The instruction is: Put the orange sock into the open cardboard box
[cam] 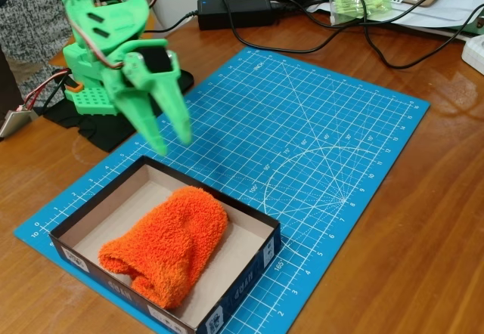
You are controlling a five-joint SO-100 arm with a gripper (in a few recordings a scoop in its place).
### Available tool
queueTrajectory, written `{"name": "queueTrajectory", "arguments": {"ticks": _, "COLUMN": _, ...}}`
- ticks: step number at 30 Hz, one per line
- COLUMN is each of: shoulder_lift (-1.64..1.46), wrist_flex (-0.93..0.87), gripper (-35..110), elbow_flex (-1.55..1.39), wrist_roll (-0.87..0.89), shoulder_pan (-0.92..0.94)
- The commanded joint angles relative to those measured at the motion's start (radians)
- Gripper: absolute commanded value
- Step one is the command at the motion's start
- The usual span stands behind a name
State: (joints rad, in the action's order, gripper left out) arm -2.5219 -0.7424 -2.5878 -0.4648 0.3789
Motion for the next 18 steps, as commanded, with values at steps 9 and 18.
{"name": "queueTrajectory", "arguments": {"ticks": 9, "shoulder_lift": -0.787, "wrist_flex": -0.431, "gripper": 5, "elbow_flex": -0.301, "wrist_roll": 0.515, "shoulder_pan": -0.238}}
{"name": "queueTrajectory", "arguments": {"ticks": 18, "shoulder_lift": -0.853, "wrist_flex": -0.42, "gripper": 3, "elbow_flex": -0.451, "wrist_roll": 0.505, "shoulder_pan": -0.196}}
